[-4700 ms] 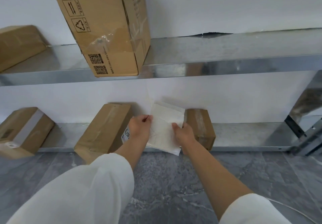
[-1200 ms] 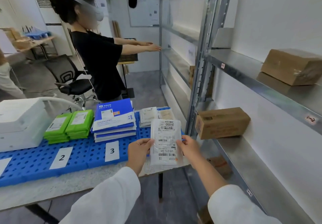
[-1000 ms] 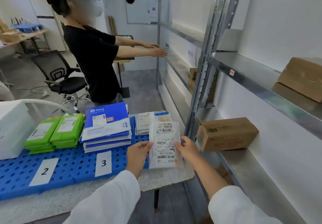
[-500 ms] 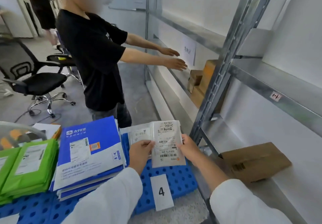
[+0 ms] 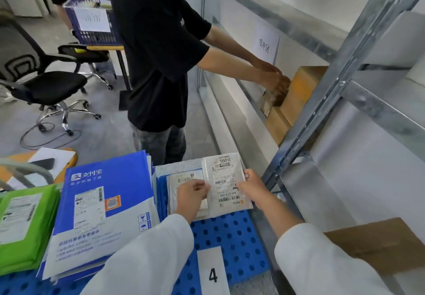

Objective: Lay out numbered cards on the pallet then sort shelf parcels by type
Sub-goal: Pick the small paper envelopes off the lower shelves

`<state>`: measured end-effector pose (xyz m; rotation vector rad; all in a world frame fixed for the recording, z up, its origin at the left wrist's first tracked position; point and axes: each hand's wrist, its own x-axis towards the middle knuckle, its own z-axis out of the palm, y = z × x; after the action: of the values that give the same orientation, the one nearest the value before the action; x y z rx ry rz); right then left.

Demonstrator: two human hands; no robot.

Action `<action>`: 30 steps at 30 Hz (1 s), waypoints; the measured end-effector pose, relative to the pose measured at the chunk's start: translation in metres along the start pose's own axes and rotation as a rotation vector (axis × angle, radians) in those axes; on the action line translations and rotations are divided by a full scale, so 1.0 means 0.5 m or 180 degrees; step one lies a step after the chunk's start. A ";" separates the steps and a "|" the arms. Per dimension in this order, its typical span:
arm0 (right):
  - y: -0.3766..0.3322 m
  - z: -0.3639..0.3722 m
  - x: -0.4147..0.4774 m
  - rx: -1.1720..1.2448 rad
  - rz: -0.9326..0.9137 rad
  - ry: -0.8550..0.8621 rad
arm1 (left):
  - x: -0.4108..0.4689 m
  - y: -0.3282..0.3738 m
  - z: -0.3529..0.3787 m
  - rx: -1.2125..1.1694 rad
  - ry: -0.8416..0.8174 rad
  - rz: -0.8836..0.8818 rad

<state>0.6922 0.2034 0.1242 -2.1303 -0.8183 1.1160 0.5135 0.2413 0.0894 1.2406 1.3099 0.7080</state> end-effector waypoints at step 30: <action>0.152 0.088 0.296 -0.1377 0.0078 -0.0505 | 0.143 -0.091 0.070 0.1708 0.0785 -0.0499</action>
<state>0.7409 0.2743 -0.0249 -2.4240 -1.2004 1.2186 0.5498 0.2865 0.0185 1.4806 1.8605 0.4144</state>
